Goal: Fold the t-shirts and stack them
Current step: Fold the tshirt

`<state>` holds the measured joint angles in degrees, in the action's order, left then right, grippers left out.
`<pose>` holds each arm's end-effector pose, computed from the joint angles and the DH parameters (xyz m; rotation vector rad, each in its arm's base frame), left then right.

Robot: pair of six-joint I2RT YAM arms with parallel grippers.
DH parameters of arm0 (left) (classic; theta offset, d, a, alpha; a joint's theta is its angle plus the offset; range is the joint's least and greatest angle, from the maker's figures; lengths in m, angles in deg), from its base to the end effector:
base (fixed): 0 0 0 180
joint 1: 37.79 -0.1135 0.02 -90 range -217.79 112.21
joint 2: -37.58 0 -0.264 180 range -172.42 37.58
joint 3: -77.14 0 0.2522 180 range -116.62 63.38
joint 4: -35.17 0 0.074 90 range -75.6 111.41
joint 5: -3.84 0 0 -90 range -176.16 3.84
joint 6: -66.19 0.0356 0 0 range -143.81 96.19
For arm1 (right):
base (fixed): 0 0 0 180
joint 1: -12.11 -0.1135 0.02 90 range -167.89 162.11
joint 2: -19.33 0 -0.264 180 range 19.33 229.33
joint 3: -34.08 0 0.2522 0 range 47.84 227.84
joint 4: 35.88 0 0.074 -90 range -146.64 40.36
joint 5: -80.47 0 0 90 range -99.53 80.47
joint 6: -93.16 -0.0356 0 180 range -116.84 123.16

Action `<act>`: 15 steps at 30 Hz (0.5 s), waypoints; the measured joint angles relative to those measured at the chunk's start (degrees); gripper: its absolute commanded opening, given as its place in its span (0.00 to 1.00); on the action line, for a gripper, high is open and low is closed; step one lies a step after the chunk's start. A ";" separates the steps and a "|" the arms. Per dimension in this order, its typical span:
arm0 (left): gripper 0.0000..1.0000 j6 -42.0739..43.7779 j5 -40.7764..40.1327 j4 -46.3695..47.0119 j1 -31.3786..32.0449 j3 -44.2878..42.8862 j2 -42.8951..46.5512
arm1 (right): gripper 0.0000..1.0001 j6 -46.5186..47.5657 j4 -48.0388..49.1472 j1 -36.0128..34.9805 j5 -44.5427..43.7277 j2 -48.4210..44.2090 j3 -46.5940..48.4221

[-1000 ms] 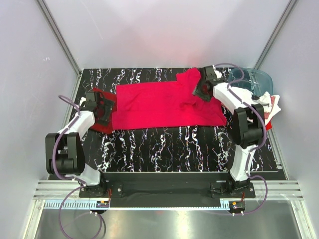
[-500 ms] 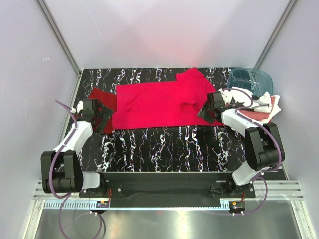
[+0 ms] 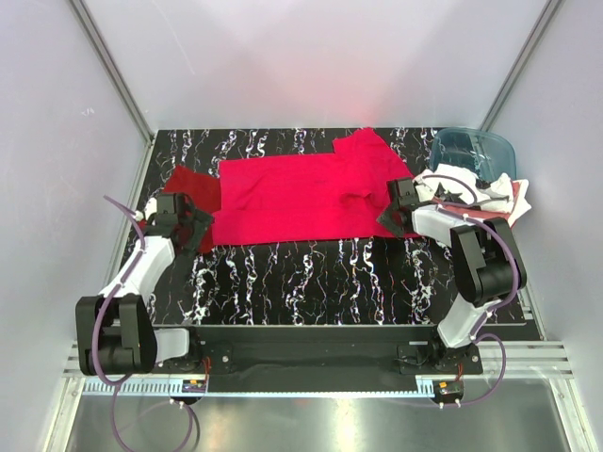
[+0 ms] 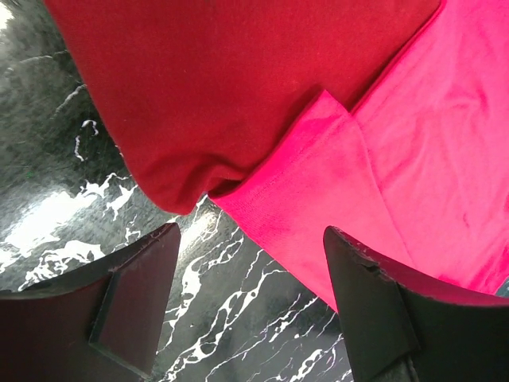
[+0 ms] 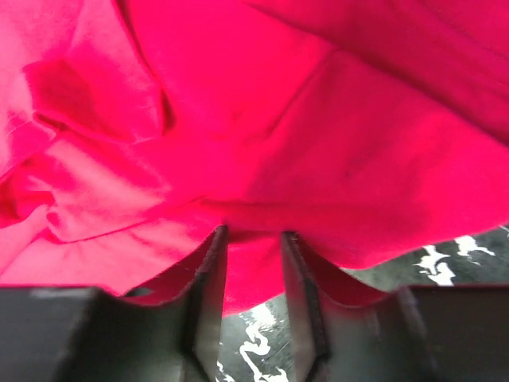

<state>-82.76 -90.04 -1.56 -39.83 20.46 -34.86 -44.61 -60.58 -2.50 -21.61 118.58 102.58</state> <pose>0.2495 0.0113 0.2098 -1.3011 2.1523 -0.3320 0.3317 0.0788 0.1555 0.7969 2.3867 0.1774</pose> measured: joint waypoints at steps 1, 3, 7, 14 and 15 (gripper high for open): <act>0.77 -0.20 -0.48 -0.15 0.00 0.00 0.52 | 0.35 -0.42 -0.22 0.07 -0.70 0.11 0.00; 0.77 -0.70 -1.70 -0.37 0.00 -0.02 1.20 | 0.27 -1.03 -0.72 0.26 -1.70 0.13 0.00; 0.75 -1.07 -3.76 -0.63 0.00 -0.22 0.52 | 0.17 -2.25 -1.18 1.27 -3.89 -0.31 -0.57; 0.75 -0.85 -5.99 -1.29 -0.09 -3.76 -5.81 | 0.12 -3.34 -1.75 2.78 -5.42 -4.00 -3.89; 0.74 -0.85 -6.25 -1.31 -0.31 -4.15 -6.56 | 0.11 -3.34 -1.75 2.78 -5.42 -4.02 -3.89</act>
<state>-83.62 -96.29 -2.87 -40.14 16.31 -41.42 -47.95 -62.33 0.28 -27.03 114.55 98.69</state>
